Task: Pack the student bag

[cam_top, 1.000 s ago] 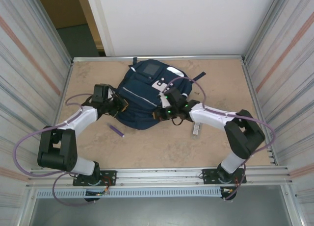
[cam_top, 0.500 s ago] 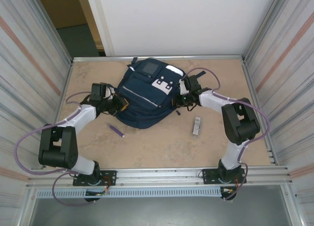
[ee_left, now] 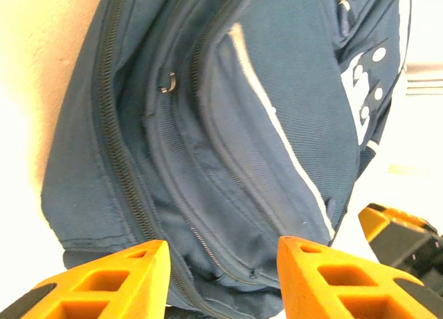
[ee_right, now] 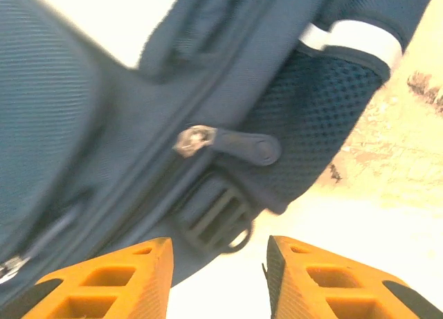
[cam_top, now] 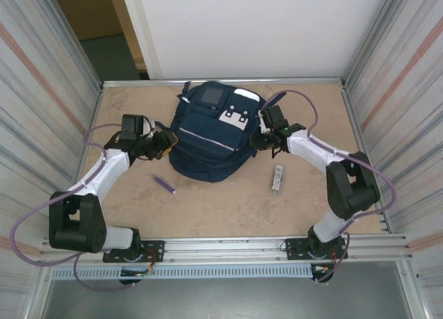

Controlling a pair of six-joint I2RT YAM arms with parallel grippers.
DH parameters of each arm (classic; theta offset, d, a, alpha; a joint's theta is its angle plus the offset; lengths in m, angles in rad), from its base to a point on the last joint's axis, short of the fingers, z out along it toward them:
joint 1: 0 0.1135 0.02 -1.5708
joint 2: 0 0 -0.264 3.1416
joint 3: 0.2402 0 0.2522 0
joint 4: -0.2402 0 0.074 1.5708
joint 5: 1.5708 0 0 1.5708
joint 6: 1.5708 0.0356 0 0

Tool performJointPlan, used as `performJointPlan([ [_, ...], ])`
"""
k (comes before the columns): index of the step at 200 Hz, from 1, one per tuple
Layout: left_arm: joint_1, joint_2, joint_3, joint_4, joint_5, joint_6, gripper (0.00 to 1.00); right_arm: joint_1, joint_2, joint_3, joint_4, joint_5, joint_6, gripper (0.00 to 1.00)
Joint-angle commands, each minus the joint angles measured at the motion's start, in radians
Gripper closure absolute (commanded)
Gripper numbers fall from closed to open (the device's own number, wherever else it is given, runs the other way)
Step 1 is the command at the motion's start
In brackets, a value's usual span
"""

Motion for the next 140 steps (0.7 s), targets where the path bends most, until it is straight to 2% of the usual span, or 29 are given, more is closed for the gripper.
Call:
performJointPlan([
  [1, -0.041, 0.011, 0.056, -0.026, -0.063, -0.022, 0.54, 0.069, -0.102, -0.009, -0.055, 0.184, -0.058, 0.56],
  [18, -0.074, 0.065, 0.106, -0.016, -0.092, -0.052, 0.53, 0.102, -0.170, -0.041, -0.009, 0.194, -0.082, 0.52],
  [47, -0.131, 0.138, 0.144, 0.018, -0.194, -0.103, 0.52, 0.106, -0.272, -0.094, 0.073, 0.052, -0.119, 0.36],
  [92, -0.170, 0.236, 0.136, 0.081, -0.255, -0.190, 0.51, 0.109, -0.316, -0.119, 0.084, 0.012, -0.112, 0.35],
  [140, -0.224, 0.291, 0.142, 0.090, -0.408, -0.274, 0.51, 0.110, -0.295, -0.154, 0.128, 0.005, -0.099, 0.35],
])
